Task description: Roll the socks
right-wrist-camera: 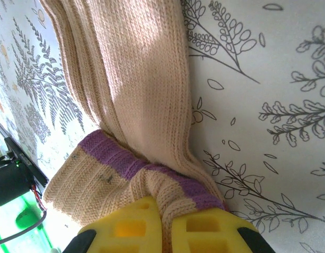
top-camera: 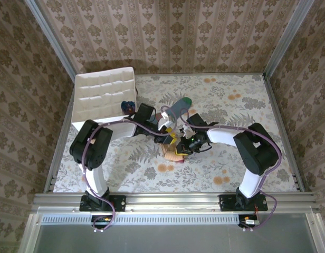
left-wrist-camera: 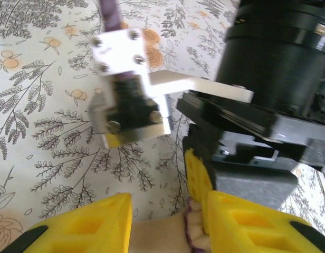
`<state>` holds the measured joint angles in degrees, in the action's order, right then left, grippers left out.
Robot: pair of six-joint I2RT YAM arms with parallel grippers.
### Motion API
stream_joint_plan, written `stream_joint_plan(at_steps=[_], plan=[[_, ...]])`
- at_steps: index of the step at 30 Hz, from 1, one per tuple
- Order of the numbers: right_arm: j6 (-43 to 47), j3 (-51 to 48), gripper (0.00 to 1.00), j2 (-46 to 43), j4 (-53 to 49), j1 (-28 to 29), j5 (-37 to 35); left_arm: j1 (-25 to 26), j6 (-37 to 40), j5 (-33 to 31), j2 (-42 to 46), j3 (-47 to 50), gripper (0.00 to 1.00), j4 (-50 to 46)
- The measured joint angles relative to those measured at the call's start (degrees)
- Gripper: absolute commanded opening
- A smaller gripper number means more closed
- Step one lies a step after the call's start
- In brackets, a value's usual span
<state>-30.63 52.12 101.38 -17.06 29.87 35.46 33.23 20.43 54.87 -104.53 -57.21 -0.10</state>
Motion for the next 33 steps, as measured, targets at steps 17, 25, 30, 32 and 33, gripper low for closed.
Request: stream_joint_plan(at_steps=[17, 25, 30, 32, 33], plan=[[0.92, 1.95, 0.0, 0.94, -2.84, 0.02, -0.09, 18.99, 23.54, -40.48, 17.4, 21.44, 0.5, 9.14], [1.07, 1.77, 0.06, 0.33, -2.86, 0.2, -0.68, 20.48, 25.0, -44.7, 14.14, 20.57, 0.29, 9.57], [1.27, 1.49, 0.3, -1.33, -4.07, 0.26, -2.93, 20.94, 25.59, -44.24, 14.19, 20.57, 0.0, 9.92], [2.01, 1.53, 0.35, -3.02, -6.05, 0.02, -5.16, 21.24, 25.64, -44.22, 14.16, 20.7, 0.0, 10.58], [2.14, 1.53, 0.37, -3.82, -7.02, -0.17, -5.95, 21.44, 25.66, -44.24, 14.16, 20.87, 0.0, 11.06]])
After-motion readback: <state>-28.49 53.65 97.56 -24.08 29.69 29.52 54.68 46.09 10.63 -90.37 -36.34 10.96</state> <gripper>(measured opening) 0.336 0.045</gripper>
